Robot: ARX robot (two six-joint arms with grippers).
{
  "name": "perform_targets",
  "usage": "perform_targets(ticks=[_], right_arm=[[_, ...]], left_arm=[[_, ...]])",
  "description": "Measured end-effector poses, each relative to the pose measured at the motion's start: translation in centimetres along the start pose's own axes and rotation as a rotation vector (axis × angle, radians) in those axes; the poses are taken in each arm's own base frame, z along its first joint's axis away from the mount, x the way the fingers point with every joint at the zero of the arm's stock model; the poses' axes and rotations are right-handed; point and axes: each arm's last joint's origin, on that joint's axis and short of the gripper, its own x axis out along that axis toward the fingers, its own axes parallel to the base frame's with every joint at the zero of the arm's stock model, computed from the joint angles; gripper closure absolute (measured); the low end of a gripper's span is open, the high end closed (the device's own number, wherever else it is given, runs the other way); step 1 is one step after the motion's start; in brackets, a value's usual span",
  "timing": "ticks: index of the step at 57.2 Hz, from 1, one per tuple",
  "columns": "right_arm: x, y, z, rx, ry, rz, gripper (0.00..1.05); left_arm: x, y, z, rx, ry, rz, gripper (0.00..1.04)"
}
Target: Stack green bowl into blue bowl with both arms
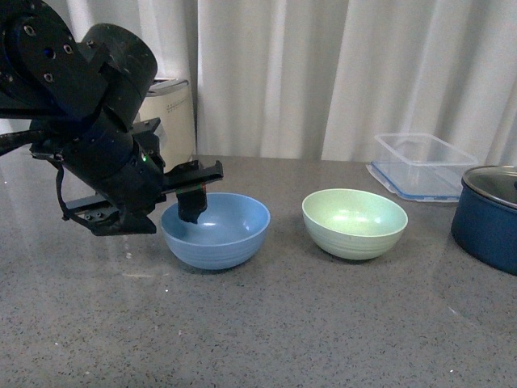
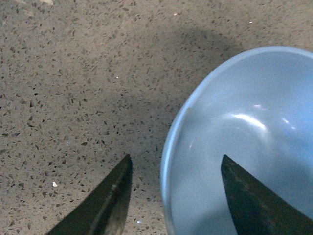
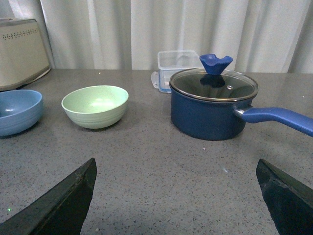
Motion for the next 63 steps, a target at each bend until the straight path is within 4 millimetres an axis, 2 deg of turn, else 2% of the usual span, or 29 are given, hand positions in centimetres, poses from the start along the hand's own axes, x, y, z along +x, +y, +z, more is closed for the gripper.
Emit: perform_targets(ticks=[6,13,24,31,35,40,51,63], right_arm=[[0.0,0.0,0.0,0.000,0.000,0.000,0.10],[0.0,0.0,0.0,0.000,0.000,0.000,0.10],[0.0,0.0,0.0,0.000,0.000,0.000,0.10],[0.0,0.0,0.0,0.000,0.000,0.000,0.10],[0.0,0.0,0.0,0.000,0.000,0.000,0.10],[0.0,0.0,0.0,0.000,0.000,0.001,0.10],[0.0,0.0,0.0,0.000,0.000,0.000,0.10],[0.0,0.0,0.0,0.000,0.000,0.000,0.10]], left_arm=[[-1.3,-0.1,0.4,0.009,-0.035,-0.023,0.27],[-4.2,-0.1,1.0,0.033,-0.112,-0.047,0.06],[-9.2,1.1,0.8,0.085,-0.291,-0.058,0.07],[-13.5,2.5,-0.6,0.146,-0.555,-0.060,0.07],[-15.1,3.0,-1.5,0.171,-0.676,-0.051,0.07],[-16.7,3.8,-2.6,0.179,-0.780,0.029,0.22],[-15.6,6.4,-8.5,0.210,-0.717,0.058,0.55],[-16.5,8.1,-12.2,0.214,-0.731,0.068,0.89]])
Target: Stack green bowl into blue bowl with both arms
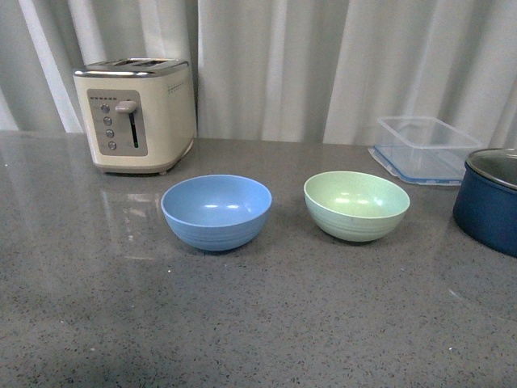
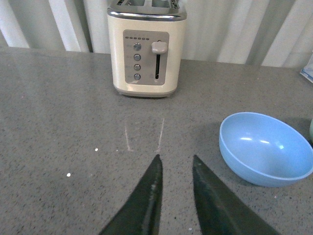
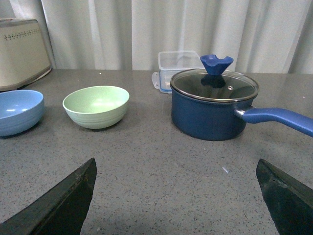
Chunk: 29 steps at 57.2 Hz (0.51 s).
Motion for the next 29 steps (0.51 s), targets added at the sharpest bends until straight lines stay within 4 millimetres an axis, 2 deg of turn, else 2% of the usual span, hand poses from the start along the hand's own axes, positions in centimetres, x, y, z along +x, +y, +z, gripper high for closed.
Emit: perform_targets(ticks=[4,14,29], right_arm=[[0.0,0.0,0.0,0.000,0.000,0.000,0.10],[0.0,0.0,0.0,0.000,0.000,0.000,0.10],[0.0,0.0,0.0,0.000,0.000,0.000,0.10]], left_arm=[[-0.9,0.2,-0.8,0.000,0.001,-0.003,1.02],[-3.0,1.3,-2.7,0.004,0.012,-0.019,1.01],[-5.1,1.7,-4.1,0.004,0.005,-0.002,1.01]])
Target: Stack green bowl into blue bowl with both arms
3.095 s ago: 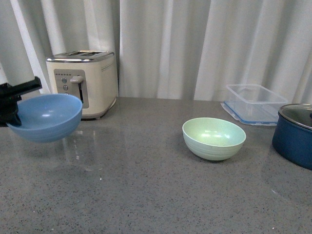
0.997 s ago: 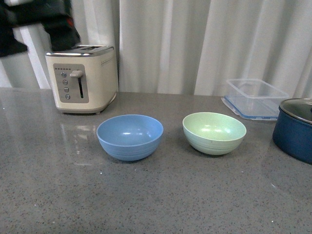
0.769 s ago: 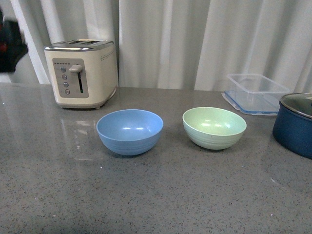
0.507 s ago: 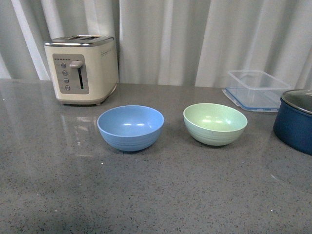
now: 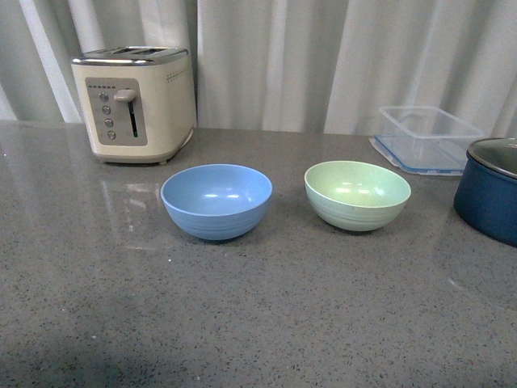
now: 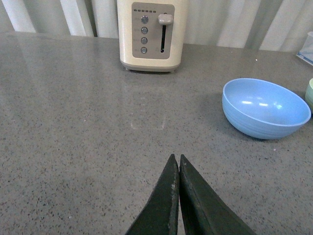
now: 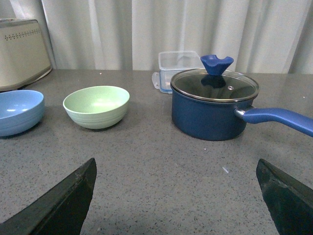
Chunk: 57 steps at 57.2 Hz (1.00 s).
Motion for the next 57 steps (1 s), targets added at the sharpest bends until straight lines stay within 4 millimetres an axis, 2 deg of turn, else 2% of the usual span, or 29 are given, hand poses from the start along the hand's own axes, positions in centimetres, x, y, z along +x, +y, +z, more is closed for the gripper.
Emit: perform_targets(ticks=[29,57], right_arm=[[0.0,0.0,0.0,0.000,0.000,0.000,0.10],[0.0,0.0,0.0,0.000,0.000,0.000,0.10]], left_arm=[[-3.1,0.0,-2.0,0.000,-0.007,0.001,1.01],[-4.7,0.0,-1.7,0.000,-0.034,-0.001,1.01]])
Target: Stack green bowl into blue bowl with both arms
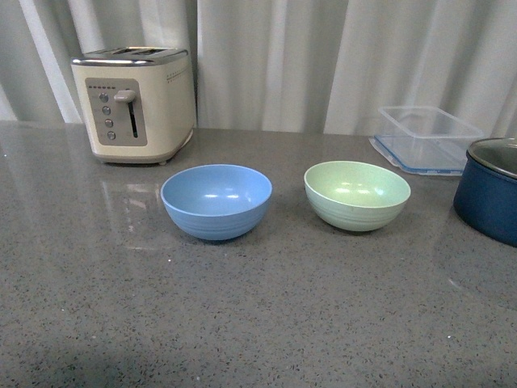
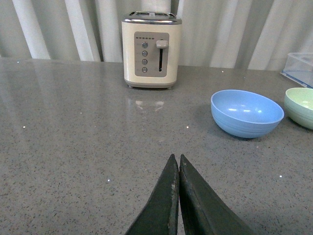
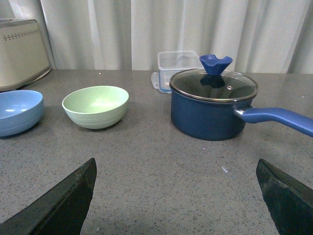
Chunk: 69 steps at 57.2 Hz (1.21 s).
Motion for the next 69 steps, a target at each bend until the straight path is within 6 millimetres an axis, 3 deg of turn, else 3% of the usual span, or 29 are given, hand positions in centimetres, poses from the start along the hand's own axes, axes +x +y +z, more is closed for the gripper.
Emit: perform_targets(ticks=[39,53,58,62,69], right_arm=[[0.0,0.0,0.0,0.000,0.000,0.000,0.10],[0.0,0.0,0.0,0.000,0.000,0.000,0.10],[0.2,0.1,0.2,-0.085,0.149,0.143,0.10],[1.2,0.4,1.7,-0.128,0.200,0.262,0.10],[3.6,0.8,4.9,-0.138,0.181,0.319,0.10]], left_arm=[[-1.8,0.0,-0.3,0.000,0.009,0.000,1.01],[-1.8,0.0,-0.3,0.000,0.009,0.000,0.57],[-1.8,0.0,-0.3,0.000,0.008,0.000,0.41],[-1.8,0.0,-0.3,0.000,0.008,-0.001,0.23],[-1.8,0.0,-0.3,0.000,0.008,-0.001,0.05]])
